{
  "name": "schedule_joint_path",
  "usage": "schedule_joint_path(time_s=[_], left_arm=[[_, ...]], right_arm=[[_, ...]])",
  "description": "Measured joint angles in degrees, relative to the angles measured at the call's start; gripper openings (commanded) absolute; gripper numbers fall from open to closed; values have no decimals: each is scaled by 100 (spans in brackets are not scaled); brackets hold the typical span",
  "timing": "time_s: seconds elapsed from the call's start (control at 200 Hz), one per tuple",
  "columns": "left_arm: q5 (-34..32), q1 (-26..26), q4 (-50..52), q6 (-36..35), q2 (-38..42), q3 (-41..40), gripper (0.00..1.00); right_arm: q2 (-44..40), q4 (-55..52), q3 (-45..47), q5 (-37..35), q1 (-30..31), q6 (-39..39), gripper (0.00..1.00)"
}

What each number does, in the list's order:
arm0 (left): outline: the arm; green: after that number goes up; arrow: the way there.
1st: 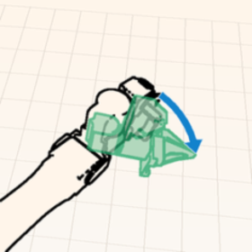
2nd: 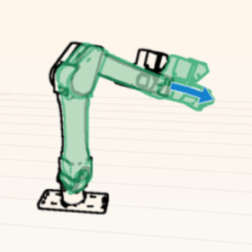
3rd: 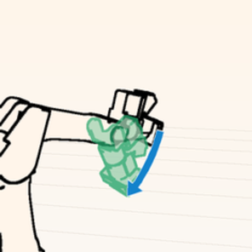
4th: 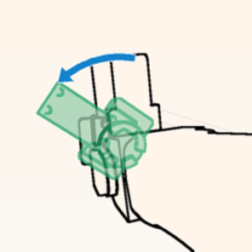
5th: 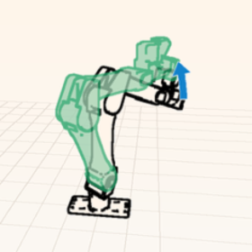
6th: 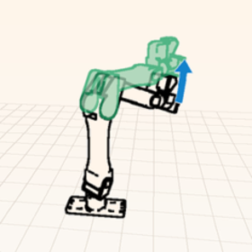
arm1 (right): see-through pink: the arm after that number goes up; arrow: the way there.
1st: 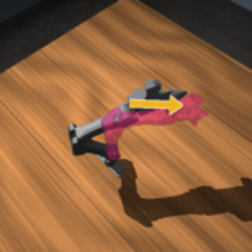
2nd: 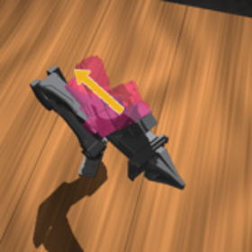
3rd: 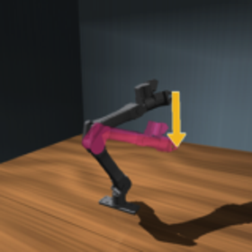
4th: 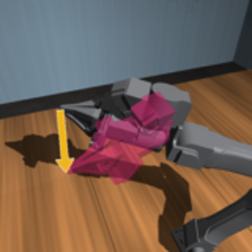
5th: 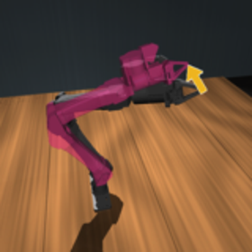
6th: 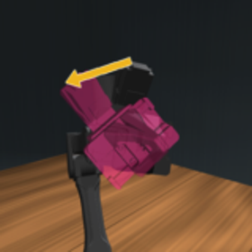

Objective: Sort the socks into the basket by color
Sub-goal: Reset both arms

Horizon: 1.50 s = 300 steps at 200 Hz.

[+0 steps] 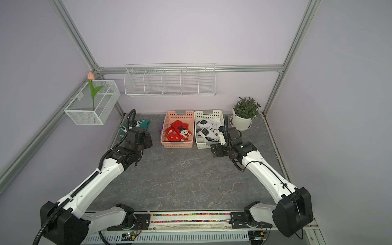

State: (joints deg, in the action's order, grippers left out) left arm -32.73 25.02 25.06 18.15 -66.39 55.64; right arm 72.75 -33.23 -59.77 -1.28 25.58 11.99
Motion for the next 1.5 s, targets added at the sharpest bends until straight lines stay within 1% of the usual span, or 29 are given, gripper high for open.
schedule_joint_path(time_s=[0.185, 0.355, 0.495, 0.625, 0.765, 0.87, 0.95, 1.035, 1.115, 1.23, 1.37, 1.499], left_arm=[[-511, 0, -184, -28, 358, -435, 100], [-890, 0, -326, -46, 533, -787, 100], [-1110, 0, -715, -116, 835, -1412, 100], [-1270, 0, -1259, -256, 1351, -2142, 100], [-1353, 0, -2109, -656, 1991, -2889, 100], [-1368, -13, -2804, -946, 2159, -3316, 100], [-1405, -107, -3228, -1034, 2028, -3491, 100], [-1353, -372, -3641, -997, 1648, -3567, 100], [-1325, -590, -3991, -986, 1180, -3571, 100], [-1255, -719, -4520, -1099, 549, -3576, 100], [-1047, -1003, -5292, -1139, 118, -3694, 100], [-879, -1241, -5805, -1163, -260, -3729, 100]], right_arm=[[-431, 284, 417, -133, 0, -9, 88], [-791, 479, 568, -313, 0, -63, 88], [-1010, 632, 774, -527, 0, -116, 89], [-1366, 903, 1287, -704, 0, -184, 88], [-1910, 1309, 1895, -916, -2, -297, 89], [-2363, 1744, 2369, -1060, -2, -415, 88], [-2627, 2026, 2660, -1211, -2, -507, 88], [-2769, 2286, 2865, -1425, -26, -608, 88], [-2767, 2459, 2944, -1639, -68, -678, 88], [-2706, 2780, 3062, -1926, -175, -765, 88], [-2675, 3324, 3447, -2074, -306, -909, 88], [-2671, 3683, 3740, -2192, -400, -1043, 88]])
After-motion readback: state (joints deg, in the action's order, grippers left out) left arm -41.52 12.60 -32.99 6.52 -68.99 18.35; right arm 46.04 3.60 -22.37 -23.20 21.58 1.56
